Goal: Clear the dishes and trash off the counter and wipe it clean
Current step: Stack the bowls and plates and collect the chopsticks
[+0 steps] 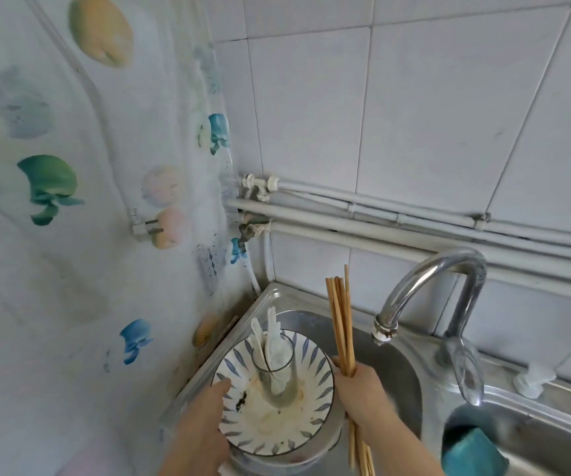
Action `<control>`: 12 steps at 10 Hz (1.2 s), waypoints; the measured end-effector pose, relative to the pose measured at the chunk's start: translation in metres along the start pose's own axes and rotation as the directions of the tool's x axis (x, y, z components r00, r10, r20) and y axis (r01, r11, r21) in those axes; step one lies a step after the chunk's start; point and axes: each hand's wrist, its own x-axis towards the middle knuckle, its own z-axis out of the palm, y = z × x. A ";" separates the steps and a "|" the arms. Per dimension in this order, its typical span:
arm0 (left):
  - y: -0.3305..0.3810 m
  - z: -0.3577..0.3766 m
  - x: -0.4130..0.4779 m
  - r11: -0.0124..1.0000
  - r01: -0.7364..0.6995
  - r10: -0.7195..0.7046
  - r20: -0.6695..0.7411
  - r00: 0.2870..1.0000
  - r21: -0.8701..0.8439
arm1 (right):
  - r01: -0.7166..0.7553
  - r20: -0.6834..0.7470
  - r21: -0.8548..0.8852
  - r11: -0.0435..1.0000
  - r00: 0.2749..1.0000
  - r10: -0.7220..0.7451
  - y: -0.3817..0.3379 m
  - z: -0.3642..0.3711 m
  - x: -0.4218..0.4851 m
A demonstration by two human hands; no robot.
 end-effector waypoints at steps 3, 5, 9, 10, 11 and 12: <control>0.016 0.052 0.066 0.948 0.182 -0.175 -0.052 0.983 0.261 | -0.153 -0.146 0.082 0.985 0.976 0.163 0.038 0.006 0.058; 0.003 0.071 0.115 0.873 0.218 -0.228 -0.030 0.973 0.437 | -0.310 -0.248 0.220 0.925 0.899 0.360 0.067 0.013 0.068; -0.032 0.087 0.187 0.740 0.285 -0.327 -0.045 0.944 0.610 | -0.410 -0.287 0.314 0.856 0.819 0.498 0.114 0.039 0.078; -0.039 0.091 0.190 0.739 0.277 -0.328 -0.031 0.944 0.613 | -0.434 -0.271 0.334 0.836 0.806 0.527 0.122 0.041 0.083; -0.047 0.091 0.194 0.736 0.277 -0.329 -0.032 0.944 0.618 | -0.452 -0.265 0.341 0.825 0.795 0.545 0.128 0.041 0.087; -0.048 0.094 0.189 0.746 0.293 -0.346 -0.028 0.938 0.598 | -0.454 -0.267 0.352 0.818 0.789 0.553 0.132 0.037 0.092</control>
